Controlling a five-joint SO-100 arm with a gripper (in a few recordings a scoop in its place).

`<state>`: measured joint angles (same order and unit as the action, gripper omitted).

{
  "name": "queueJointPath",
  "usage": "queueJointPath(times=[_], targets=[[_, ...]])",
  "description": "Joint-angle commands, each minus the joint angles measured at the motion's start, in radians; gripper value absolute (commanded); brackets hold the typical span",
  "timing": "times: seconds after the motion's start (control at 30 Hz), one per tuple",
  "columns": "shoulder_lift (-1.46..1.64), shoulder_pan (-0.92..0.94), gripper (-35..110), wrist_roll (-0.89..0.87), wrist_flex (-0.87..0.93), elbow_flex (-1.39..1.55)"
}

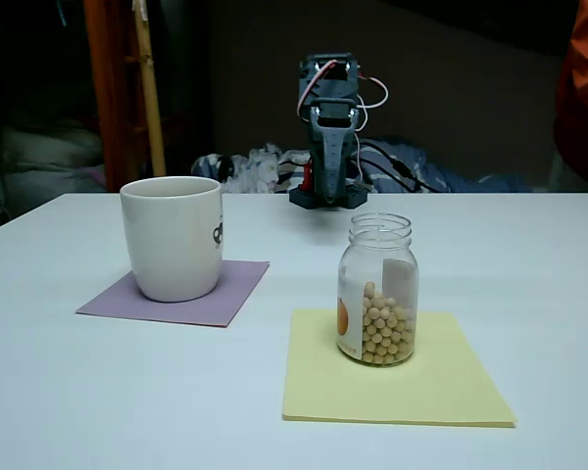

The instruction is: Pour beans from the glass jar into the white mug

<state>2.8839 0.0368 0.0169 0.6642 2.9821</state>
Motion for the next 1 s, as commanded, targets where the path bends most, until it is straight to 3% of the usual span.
queueJointPath(times=[0.0, 0.13, 0.97], targets=[[0.222, 0.012, 0, 0.003, 0.087, 0.091], [0.465, 0.021, 0, 0.025, 0.202, 0.176], [0.466, 0.0, 0, 0.021, 0.204, 0.176]])
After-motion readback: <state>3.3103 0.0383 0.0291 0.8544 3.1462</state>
